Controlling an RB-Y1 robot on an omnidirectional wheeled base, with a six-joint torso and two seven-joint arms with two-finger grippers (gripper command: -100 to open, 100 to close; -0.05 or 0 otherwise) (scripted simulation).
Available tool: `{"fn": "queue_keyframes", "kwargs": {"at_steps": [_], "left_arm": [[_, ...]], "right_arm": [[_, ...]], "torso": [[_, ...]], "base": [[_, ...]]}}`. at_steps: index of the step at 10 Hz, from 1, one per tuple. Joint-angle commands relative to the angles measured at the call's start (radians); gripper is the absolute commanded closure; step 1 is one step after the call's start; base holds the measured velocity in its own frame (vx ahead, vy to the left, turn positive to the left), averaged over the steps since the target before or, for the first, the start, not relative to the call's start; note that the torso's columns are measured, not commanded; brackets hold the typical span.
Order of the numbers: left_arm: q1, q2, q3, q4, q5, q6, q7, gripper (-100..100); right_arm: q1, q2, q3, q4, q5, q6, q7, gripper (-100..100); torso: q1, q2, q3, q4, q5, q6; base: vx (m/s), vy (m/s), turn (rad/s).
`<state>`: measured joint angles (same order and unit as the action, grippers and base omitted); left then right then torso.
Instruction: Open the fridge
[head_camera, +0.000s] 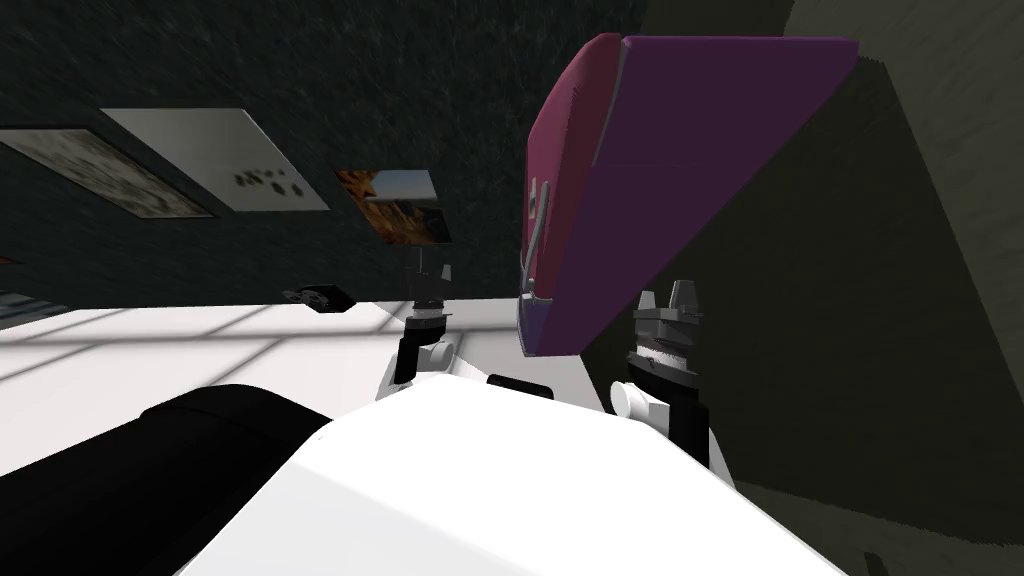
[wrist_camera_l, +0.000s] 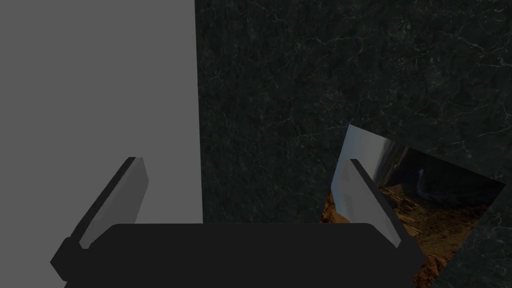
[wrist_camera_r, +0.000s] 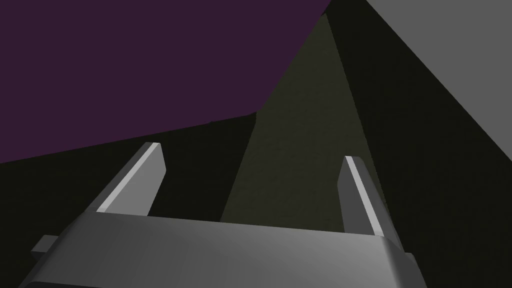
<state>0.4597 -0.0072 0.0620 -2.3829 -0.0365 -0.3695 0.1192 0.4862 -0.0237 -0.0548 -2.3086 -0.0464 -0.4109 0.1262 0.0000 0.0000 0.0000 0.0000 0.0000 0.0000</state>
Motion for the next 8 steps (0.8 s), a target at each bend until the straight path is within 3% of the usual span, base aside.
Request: {"fn": "queue_keyframes", "kwargs": {"at_steps": [1,8], "left_arm": [[0.0,0.0,0.0,0.0,0.0,0.0,0.0,0],[0.0,0.0,0.0,0.0,0.0,0.0,0.0,0]], "right_arm": [[0.0,0.0,0.0,0.0,0.0,0.0,0.0,0],[0.0,0.0,0.0,0.0,0.0,0.0,0.0,0]], "torso": [[0.0,0.04,-0.082,0.041,0.0,0.0],[0.0,0.544,-1.087,0.544,0.0,0.0]], "base": [[0.0,0.0,0.0],[0.0,0.0,0.0]]}}
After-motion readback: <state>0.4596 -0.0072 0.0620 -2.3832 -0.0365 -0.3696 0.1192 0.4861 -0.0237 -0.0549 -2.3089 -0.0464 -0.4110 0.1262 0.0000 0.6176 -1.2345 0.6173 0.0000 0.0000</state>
